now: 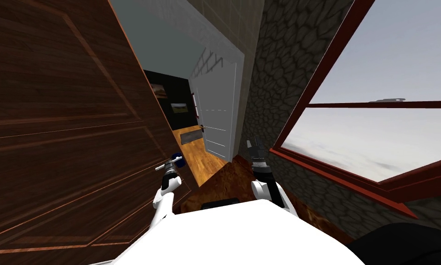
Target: Push the door open
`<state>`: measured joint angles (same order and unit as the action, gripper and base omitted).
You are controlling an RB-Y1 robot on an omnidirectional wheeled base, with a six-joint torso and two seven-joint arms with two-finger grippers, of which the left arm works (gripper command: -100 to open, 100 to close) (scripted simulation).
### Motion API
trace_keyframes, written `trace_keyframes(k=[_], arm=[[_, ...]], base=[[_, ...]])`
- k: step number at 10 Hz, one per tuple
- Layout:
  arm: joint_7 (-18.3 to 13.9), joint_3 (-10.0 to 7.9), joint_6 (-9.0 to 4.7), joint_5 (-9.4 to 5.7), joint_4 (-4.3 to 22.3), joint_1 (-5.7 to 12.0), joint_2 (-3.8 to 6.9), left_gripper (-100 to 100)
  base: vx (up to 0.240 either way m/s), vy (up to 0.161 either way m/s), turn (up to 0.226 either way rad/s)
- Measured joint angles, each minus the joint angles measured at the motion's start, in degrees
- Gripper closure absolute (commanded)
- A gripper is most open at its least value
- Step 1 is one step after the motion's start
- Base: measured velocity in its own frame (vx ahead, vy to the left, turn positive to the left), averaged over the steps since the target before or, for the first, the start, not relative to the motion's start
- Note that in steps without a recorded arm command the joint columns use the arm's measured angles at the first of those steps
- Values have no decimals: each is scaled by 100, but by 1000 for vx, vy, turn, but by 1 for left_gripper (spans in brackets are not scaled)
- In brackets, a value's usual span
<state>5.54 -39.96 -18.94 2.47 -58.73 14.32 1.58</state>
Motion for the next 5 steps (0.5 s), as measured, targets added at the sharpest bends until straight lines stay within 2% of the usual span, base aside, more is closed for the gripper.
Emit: trace_keyframes(k=[5], arm=[[-43, -37, -53, 64, 133, 99, 133, 100]], base=[[204, 10, 145]])
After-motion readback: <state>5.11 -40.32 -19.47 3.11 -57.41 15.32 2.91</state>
